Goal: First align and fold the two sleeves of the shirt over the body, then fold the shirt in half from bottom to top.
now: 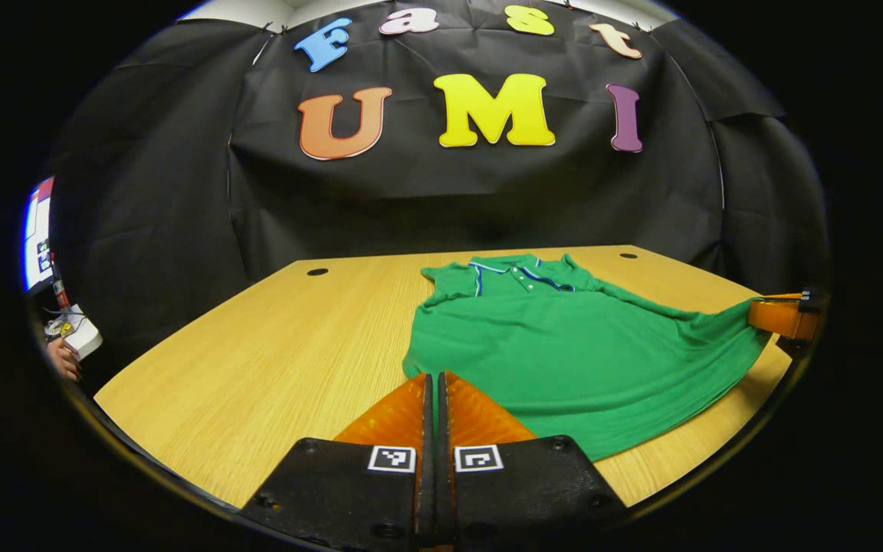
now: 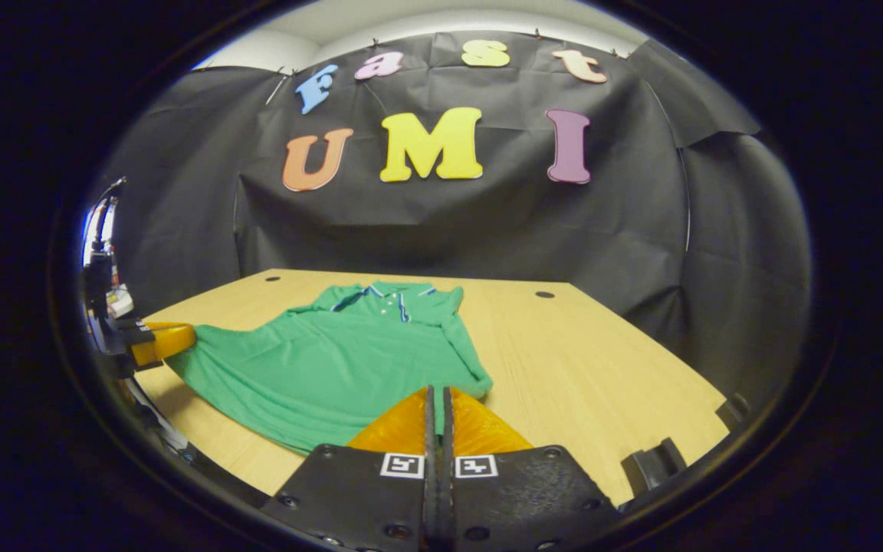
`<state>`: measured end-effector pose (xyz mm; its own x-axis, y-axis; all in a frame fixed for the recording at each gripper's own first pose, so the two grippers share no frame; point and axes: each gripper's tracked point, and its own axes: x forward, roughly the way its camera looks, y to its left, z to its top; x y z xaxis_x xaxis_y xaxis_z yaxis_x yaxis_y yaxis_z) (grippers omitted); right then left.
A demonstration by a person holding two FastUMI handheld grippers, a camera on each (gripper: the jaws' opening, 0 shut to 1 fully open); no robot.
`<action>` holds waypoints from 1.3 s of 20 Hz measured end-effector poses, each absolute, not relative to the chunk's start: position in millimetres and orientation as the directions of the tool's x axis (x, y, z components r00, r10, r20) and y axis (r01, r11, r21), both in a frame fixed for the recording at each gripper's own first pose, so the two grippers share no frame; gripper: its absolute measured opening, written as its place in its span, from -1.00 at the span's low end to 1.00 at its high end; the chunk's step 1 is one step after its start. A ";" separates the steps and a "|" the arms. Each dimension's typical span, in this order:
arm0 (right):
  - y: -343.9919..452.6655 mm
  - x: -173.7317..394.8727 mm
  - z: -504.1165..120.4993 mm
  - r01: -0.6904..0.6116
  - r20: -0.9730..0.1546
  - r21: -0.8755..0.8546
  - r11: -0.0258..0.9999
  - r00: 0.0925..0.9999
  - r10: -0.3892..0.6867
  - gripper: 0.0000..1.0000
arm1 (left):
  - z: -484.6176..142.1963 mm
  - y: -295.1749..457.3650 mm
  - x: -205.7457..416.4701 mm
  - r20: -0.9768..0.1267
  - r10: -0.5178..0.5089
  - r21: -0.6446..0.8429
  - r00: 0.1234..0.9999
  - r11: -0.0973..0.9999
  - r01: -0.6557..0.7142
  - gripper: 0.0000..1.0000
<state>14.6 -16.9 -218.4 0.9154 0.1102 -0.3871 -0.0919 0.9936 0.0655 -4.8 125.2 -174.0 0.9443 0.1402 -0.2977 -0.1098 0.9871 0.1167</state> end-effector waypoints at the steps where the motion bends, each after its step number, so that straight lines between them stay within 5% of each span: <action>1: -17.5 27.1 -207.7 -0.090 -0.364 0.057 0.994 0.926 0.104 -1.00 | -164.8 127.2 2.8 -0.284 0.138 0.111 0.949 0.988 -0.110 -0.88; 10: -13.3 189.1 -166.5 -0.034 -0.233 0.055 0.998 0.971 0.046 -1.00 | -114.8 160.0 139.3 -0.190 0.151 0.087 0.970 0.987 -0.136 -0.88; 18: 4.8 372.9 -202.8 0.043 -0.184 0.012 0.999 0.982 -0.040 -1.00 | -152.0 181.5 310.0 -0.207 0.147 0.056 0.967 0.989 -0.138 -0.88; 26: -22.1 501.3 -273.9 0.120 -0.283 0.090 0.989 0.955 -0.090 -0.99 | -193.9 202.1 431.9 -0.237 0.111 -0.022 0.965 0.993 -0.119 -0.88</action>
<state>501.3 -22.1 -273.9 0.9549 -0.0902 -0.2830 0.1200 0.9887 0.0900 431.9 202.1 -193.9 0.9652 0.1105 -0.2369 -0.1191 0.9926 -0.0224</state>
